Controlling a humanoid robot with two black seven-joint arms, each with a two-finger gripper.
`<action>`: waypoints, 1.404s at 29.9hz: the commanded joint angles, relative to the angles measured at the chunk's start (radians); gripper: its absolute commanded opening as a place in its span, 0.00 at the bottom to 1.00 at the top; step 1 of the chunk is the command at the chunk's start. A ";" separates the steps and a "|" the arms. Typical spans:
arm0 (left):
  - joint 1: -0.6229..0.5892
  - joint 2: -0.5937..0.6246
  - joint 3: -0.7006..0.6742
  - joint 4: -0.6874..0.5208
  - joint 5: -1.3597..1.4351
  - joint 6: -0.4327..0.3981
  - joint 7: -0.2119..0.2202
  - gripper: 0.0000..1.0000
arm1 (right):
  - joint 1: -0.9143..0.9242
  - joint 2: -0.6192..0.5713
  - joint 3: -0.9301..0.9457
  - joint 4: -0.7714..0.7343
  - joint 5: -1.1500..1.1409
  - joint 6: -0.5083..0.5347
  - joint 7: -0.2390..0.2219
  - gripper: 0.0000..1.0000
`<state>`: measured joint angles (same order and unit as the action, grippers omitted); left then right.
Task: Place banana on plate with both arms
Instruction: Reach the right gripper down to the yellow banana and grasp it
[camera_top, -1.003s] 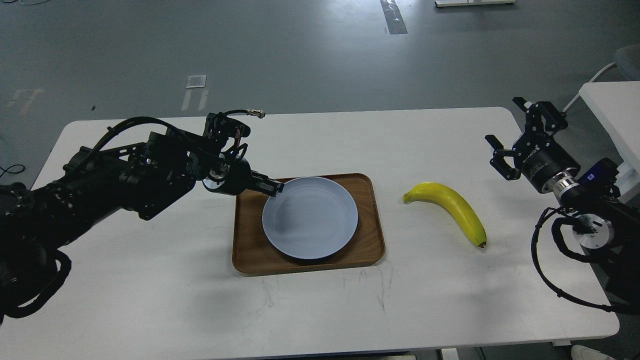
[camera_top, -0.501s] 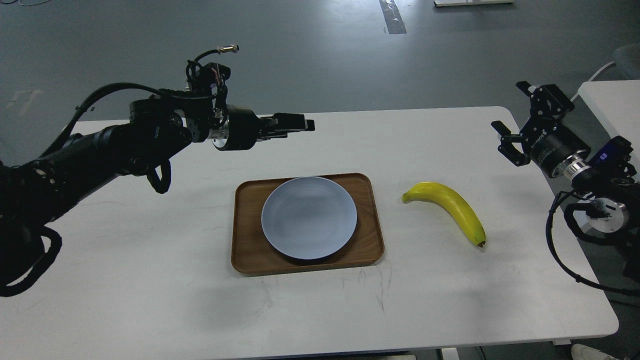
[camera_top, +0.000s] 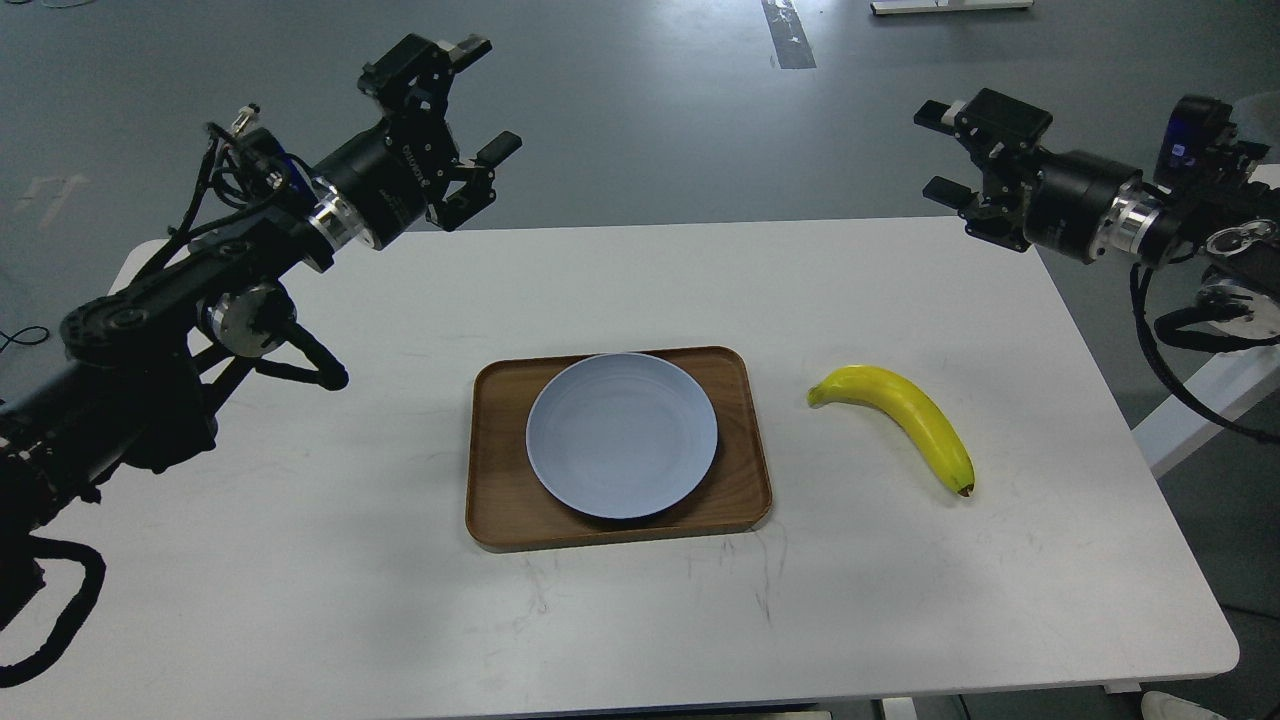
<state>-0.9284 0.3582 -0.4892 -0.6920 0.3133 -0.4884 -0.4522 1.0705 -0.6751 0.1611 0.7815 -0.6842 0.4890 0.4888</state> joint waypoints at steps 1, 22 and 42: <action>0.065 0.036 -0.032 -0.001 0.001 0.000 0.001 0.99 | 0.005 -0.030 -0.011 0.048 -0.208 0.000 0.000 1.00; 0.085 0.051 -0.040 -0.001 0.004 0.000 0.003 0.99 | 0.215 0.132 -0.535 0.006 -0.672 0.000 0.000 1.00; 0.086 0.064 -0.040 -0.001 0.015 0.000 0.003 0.99 | 0.129 0.252 -0.578 -0.140 -0.672 0.000 0.000 0.99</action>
<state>-0.8426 0.4149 -0.5276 -0.6933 0.3282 -0.4888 -0.4495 1.2116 -0.4242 -0.4174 0.6482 -1.3560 0.4886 0.4887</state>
